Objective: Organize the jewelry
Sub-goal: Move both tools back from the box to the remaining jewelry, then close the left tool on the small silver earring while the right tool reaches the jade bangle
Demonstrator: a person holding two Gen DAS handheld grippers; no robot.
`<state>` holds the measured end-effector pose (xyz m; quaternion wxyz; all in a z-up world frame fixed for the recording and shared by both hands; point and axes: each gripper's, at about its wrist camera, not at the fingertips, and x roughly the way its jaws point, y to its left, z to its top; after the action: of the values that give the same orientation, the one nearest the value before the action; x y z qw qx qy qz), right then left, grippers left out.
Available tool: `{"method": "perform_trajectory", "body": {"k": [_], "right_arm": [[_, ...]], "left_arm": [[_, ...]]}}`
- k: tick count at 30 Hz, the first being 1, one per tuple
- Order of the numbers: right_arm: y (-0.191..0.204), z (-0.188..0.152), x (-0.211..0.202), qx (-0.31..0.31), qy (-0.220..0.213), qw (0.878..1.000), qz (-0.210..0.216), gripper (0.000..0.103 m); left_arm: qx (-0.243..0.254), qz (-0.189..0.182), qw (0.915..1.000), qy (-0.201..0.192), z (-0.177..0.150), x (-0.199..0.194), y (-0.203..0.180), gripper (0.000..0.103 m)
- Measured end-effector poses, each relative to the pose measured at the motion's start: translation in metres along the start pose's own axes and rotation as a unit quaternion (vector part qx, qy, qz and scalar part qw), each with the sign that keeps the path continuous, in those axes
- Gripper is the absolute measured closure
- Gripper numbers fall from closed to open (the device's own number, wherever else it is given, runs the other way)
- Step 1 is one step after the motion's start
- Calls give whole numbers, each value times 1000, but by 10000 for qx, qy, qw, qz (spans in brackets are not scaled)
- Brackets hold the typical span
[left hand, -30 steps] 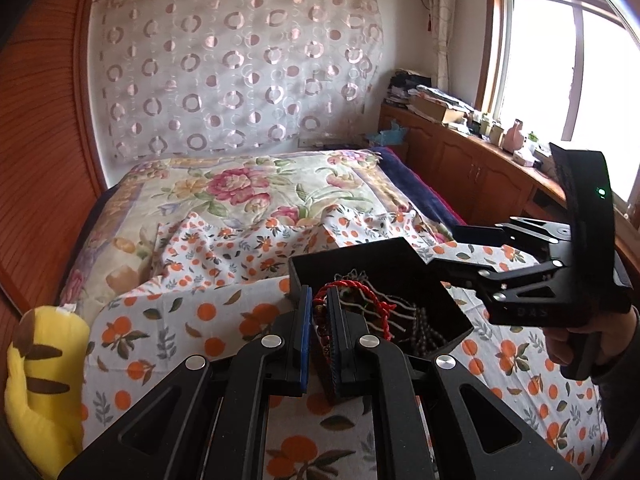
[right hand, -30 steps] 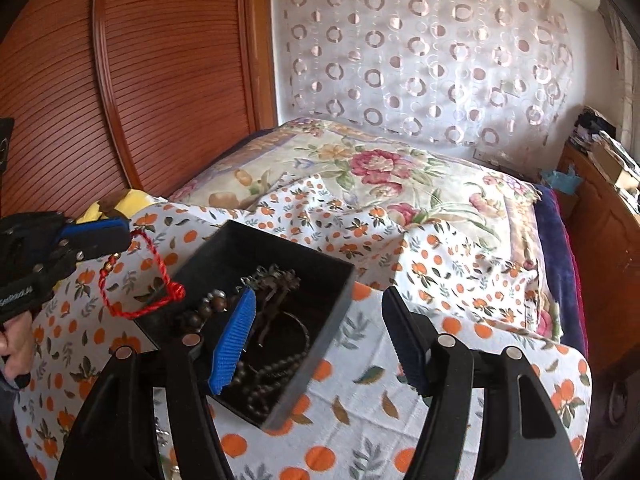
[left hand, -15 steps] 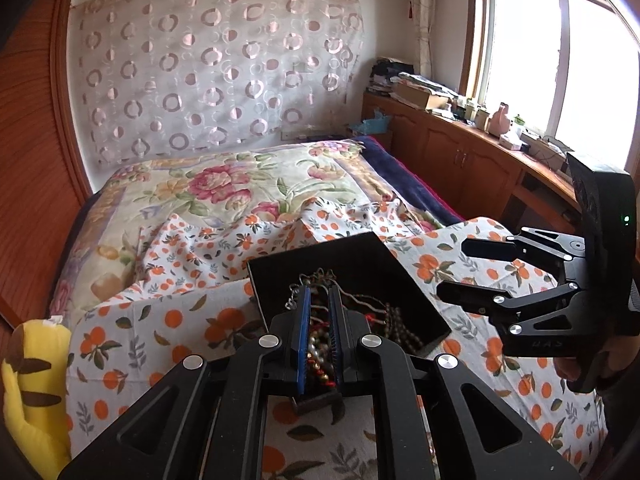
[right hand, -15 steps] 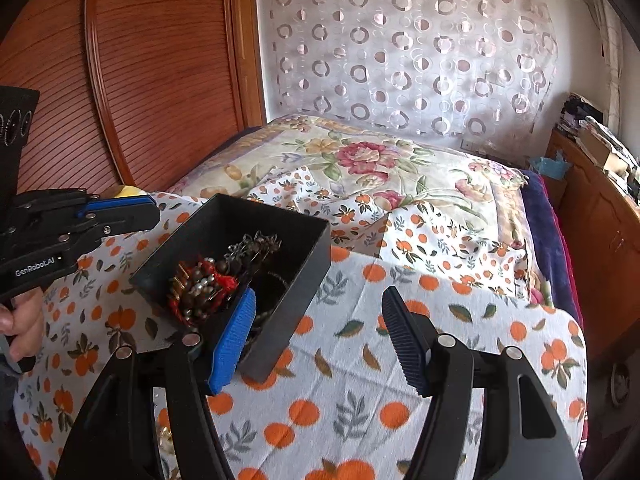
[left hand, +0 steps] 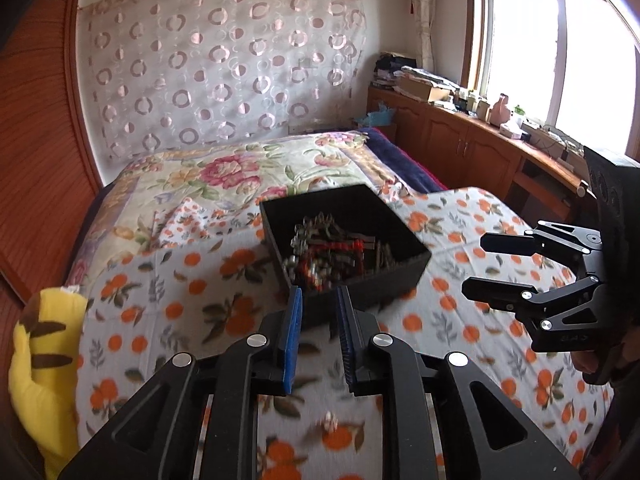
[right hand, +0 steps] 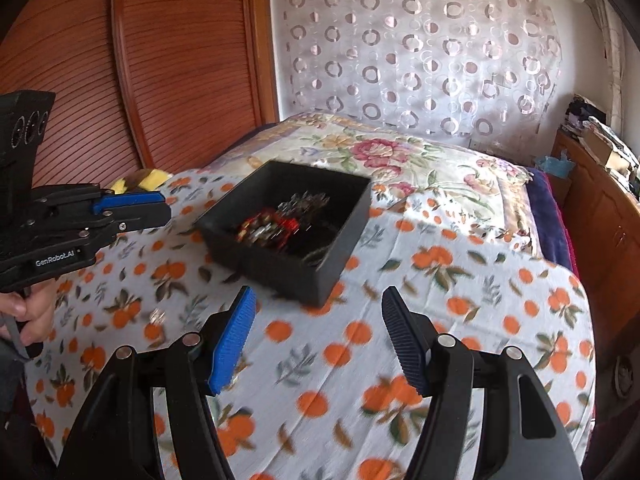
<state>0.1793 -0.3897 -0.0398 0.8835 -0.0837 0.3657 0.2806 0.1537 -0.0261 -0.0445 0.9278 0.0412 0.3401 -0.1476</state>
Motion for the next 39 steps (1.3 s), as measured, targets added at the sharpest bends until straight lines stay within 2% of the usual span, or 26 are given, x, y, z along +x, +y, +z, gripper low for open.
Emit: {"method": "perform_trajectory", "body": {"k": [1,3,6,12,17,26,35,39], "right_arm": [[5,-4,0,-32,39,10000,27,35],[13,-12,1,-86,124,9998,123,49],[25,-23,4,-146,291,9992,232,59],[46,-38,9,-358,559,9967,458,68],[58,-49,12,-490,760,9944,543,71],[63,-61,13,-589,850,9935,483,87],[61,-64,12,-532,756,9945,495,88],[64,-65,11,-662,745,9943,367,88]], "left_arm": [[-4,1,10000,21,-4,-2,1,87],[2,1,10000,65,-15,-5,0,87],[-28,13,9998,174,-28,-6,1,87],[-40,53,9994,337,-51,-8,5,87],[-99,46,9988,482,-66,-7,9,87],[-95,-14,9981,603,-75,-4,6,78],[91,-16,9967,807,-76,12,-5,77],[161,46,9959,891,-75,20,-7,77]]}}
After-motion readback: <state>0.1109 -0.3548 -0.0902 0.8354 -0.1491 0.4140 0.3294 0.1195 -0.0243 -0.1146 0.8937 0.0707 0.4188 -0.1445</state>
